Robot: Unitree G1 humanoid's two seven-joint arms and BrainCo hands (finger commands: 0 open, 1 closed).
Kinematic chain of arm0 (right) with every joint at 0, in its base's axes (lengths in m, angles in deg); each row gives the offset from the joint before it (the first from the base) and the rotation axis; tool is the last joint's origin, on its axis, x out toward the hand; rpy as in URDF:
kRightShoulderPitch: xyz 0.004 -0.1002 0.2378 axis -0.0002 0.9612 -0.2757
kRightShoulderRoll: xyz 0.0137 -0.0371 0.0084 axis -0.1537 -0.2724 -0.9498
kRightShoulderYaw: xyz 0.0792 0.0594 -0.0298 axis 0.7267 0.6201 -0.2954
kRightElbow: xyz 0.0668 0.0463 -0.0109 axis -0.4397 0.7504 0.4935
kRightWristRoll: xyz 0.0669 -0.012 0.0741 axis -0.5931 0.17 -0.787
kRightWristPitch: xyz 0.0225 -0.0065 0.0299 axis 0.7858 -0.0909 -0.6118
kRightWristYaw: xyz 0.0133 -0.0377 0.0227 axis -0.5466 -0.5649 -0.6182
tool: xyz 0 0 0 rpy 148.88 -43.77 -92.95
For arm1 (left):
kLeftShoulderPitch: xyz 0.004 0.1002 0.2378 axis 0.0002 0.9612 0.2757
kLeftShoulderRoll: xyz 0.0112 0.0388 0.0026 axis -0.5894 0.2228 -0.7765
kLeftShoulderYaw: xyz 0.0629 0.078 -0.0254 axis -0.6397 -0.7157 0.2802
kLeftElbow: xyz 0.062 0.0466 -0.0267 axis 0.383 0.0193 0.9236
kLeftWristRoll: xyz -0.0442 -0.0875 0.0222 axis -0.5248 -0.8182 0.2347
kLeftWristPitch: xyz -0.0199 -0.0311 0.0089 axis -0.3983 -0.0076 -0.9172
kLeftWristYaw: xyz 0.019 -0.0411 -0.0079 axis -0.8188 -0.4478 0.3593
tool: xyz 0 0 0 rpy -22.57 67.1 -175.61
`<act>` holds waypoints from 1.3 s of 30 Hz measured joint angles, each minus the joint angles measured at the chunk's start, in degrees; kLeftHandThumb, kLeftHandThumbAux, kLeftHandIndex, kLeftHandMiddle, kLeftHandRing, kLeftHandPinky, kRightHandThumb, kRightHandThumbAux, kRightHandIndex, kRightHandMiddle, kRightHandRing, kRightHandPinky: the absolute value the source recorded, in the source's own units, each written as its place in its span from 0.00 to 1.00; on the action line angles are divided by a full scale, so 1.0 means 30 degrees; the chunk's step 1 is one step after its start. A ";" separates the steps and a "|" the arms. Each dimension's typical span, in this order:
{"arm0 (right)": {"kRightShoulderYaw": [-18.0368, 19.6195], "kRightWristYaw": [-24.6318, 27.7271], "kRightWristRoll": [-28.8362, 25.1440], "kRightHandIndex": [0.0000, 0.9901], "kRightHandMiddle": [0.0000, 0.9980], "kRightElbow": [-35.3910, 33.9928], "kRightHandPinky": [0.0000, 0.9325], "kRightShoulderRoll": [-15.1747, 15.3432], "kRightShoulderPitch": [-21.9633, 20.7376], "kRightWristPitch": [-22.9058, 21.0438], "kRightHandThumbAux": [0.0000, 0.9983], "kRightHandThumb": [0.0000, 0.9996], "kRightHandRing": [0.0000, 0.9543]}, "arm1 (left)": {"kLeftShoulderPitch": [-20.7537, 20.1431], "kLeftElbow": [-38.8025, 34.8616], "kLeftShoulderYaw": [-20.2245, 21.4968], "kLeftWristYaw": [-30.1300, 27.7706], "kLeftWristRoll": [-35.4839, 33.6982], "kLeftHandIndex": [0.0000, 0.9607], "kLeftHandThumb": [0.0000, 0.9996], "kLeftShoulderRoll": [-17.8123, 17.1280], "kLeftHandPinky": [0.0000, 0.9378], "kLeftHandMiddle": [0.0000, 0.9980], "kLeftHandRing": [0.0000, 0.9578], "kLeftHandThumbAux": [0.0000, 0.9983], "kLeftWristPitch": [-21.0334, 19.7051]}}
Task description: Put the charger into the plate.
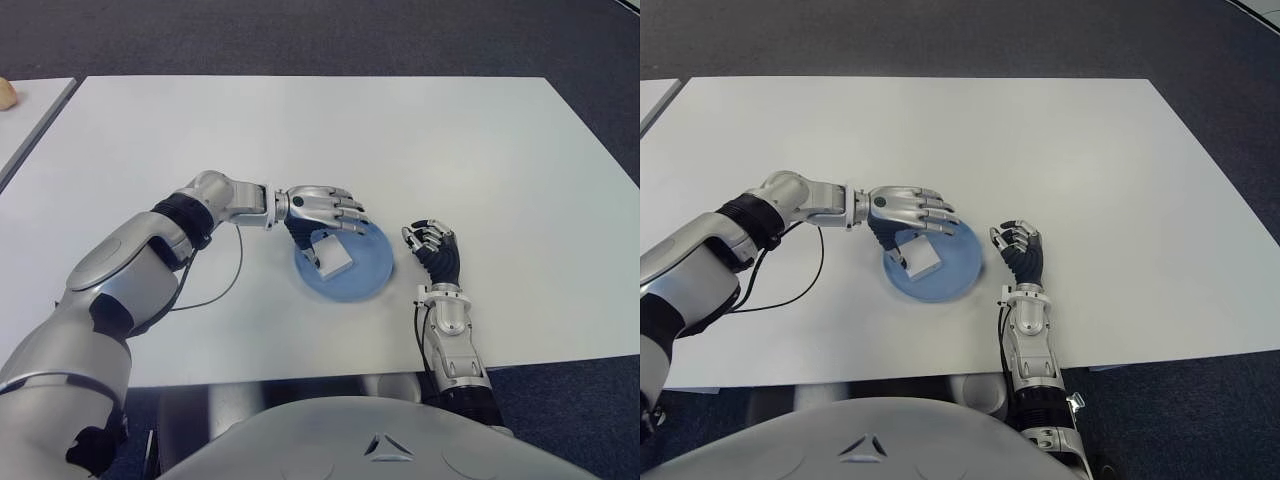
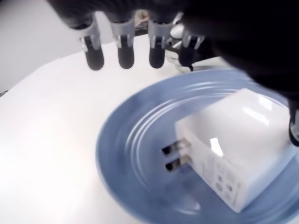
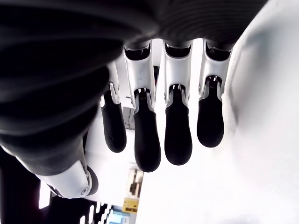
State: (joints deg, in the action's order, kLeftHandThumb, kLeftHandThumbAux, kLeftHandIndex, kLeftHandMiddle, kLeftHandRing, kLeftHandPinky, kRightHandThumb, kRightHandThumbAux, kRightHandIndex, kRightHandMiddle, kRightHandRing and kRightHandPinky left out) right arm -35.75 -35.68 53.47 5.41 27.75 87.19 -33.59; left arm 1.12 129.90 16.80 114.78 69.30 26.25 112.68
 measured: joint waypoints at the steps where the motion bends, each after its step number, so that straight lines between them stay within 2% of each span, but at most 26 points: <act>1: 0.0003 0.0002 -0.0003 0.44 0.63 0.0008 0.67 0.0009 -0.0005 0.0000 0.73 0.71 0.66 | -0.0066 0.0290 0.0189 -0.0175 -0.0345 0.00 0.05 0.0117 0.00 0.00 0.00 0.34 0.0073; 9: 0.0027 0.0067 -0.0028 0.44 0.64 0.0079 0.68 0.0040 -0.0110 0.0003 0.73 0.71 0.67 | -0.0792 0.2575 0.2871 -0.2261 -0.4297 0.00 0.00 0.0830 0.00 0.00 0.00 0.34 0.0306; 14: 0.0046 0.0093 -0.0040 0.44 0.64 0.0213 0.68 0.0070 -0.0231 0.0006 0.73 0.71 0.67 | -0.0799 0.3261 0.4950 -0.3346 -0.7186 0.00 0.00 0.1264 0.00 0.00 0.00 0.38 0.0187; 20: 0.0088 0.0105 -0.0042 0.44 0.64 0.0275 0.68 0.0118 -0.0347 0.0065 0.73 0.71 0.67 | -0.0785 0.3279 0.7636 -0.7554 -1.1924 0.00 0.00 0.1393 0.00 0.00 0.00 0.47 0.0193; 24: 0.0150 0.0106 -0.0041 0.44 0.64 0.0421 0.67 0.0206 -0.0433 0.0144 0.73 0.71 0.67 | -0.0551 0.2952 0.9426 -1.0296 -1.4858 0.00 0.00 0.1871 0.00 0.00 0.00 0.51 -0.1601; 28: 0.0185 0.0113 -0.0041 0.44 0.64 0.0569 0.67 0.0248 -0.0575 0.0197 0.73 0.71 0.67 | 0.0309 0.2084 1.0788 -1.1099 -1.6414 0.01 0.00 0.2379 0.00 0.03 0.00 0.52 -0.3631; 32: 0.0229 0.0129 -0.0041 0.44 0.64 0.0665 0.68 0.0270 -0.0617 0.0200 0.73 0.71 0.67 | 0.1796 0.0854 1.1743 -1.1149 -1.7270 0.06 0.00 0.2716 0.01 0.07 0.03 0.51 -0.4877; 39: 0.0266 0.0131 -0.0022 0.43 0.63 0.0699 0.67 0.0363 -0.0618 0.0200 0.73 0.71 0.67 | 0.4709 -0.0225 1.3847 -1.1382 -1.9856 0.18 0.00 0.3768 0.11 0.16 0.11 0.50 -0.5389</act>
State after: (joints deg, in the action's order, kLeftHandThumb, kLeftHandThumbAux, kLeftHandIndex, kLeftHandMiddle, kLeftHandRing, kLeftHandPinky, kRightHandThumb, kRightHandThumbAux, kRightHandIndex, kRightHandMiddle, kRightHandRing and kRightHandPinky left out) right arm -34.96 -35.29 53.40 7.50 28.83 85.33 -33.00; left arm 15.25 129.23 58.34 80.64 9.74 37.56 96.51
